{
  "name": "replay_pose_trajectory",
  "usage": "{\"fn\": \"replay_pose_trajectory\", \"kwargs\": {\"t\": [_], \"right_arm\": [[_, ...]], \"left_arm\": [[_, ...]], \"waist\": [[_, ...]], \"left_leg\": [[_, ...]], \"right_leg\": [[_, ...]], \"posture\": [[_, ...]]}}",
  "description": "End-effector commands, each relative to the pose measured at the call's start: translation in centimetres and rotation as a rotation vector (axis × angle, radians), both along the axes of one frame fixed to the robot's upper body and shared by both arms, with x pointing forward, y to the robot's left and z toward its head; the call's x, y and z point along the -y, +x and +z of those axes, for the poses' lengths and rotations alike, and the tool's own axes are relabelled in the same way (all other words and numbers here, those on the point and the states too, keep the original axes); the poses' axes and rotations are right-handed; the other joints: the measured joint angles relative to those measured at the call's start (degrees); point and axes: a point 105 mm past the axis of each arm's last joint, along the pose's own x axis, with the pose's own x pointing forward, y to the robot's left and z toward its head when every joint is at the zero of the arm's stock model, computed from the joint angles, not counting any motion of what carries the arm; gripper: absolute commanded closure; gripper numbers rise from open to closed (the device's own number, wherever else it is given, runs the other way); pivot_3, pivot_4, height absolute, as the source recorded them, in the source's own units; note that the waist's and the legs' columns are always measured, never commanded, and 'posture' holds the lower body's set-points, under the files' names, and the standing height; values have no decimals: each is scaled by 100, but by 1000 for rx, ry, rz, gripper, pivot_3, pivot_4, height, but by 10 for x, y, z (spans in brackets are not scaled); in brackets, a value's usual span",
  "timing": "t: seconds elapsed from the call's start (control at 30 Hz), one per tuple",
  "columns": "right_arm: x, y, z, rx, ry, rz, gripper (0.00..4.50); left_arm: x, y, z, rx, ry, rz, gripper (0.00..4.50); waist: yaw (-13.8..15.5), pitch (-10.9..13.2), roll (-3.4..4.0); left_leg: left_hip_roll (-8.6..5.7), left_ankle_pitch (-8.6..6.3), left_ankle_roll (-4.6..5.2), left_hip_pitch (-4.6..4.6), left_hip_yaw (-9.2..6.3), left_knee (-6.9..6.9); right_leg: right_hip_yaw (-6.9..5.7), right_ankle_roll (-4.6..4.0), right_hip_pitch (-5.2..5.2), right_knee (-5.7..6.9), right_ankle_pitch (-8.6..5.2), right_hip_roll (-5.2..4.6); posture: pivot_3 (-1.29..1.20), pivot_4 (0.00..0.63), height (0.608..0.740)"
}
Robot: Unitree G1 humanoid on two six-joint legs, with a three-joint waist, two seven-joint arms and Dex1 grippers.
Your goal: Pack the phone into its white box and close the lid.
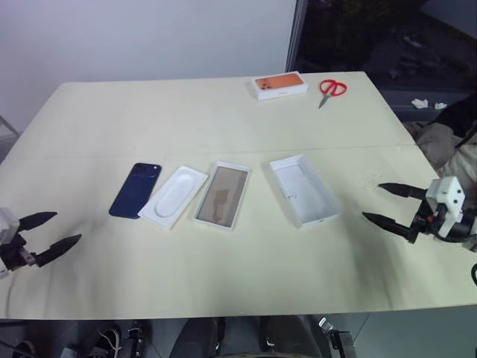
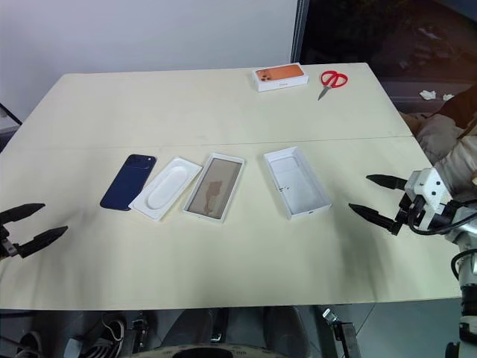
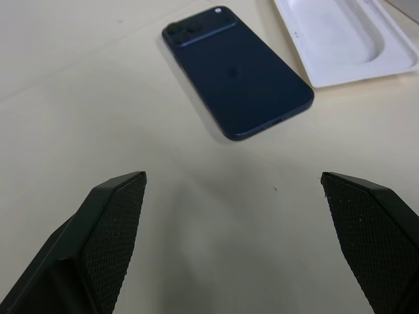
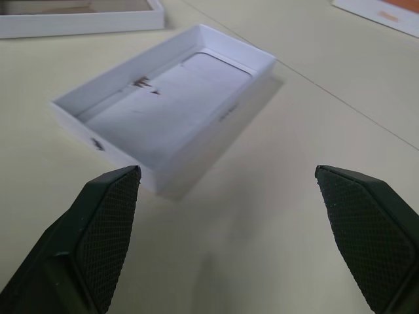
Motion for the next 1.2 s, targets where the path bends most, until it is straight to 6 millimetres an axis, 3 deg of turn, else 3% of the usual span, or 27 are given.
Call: {"fn": "replay_pose_trajectory", "kwargs": {"t": [0.03, 0.13, 0.4, 0.47, 0.97, 1.2], "right_arm": [[-4, 4, 17, 61, 22, 4, 25], [-5, 8, 19, 64, 28, -4, 25], [-1, 13, 21, 51, 66, -42, 25], [-3, 13, 20, 49, 52, -36, 25], [-11, 19, 13, 36, 72, -39, 25], [-41, 28, 33, 112, 109, 20, 25]], "left_arm": [[-7, 11, 22, 122, 50, 50, 0], [-9, 18, 23, 134, 80, 66, 0], [10, 32, 37, 223, 13, 21, 0], [12, 33, 30, 176, 35, 11, 0], [16, 43, 37, 138, -11, 39, 0], [56, 68, 60, 126, -117, 30, 0]], "waist": [[4, 0, 0], [10, 0, 1], [-6, 1, 1], [-9, 1, 1], [-2, 1, 2], [7, 1, 1]], "left_leg": [[0, 0, 0, 1, 0, 0], [1, 2, 1, 1, 0, 0], [0, 0, 5, -3, 2, -2], [0, 0, 5, -3, 2, -3], [0, 0, 5, -2, 2, -3], [0, 0, 4, -2, 2, -2]], "right_leg": [[0, 0, 0, 0, 0, 0], [0, -1, 0, 0, 0, 0], [0, 0, 0, -9, 1, 0], [0, 0, 0, -9, 1, 0], [-1, 0, 0, -9, 2, 0], [0, 0, 1, -9, 3, 0]], "posture": [[0, 150, 740], [0, 150, 740], [0, 150, 740], [0, 150, 740], [0, 150, 740], [0, 150, 740]]}}
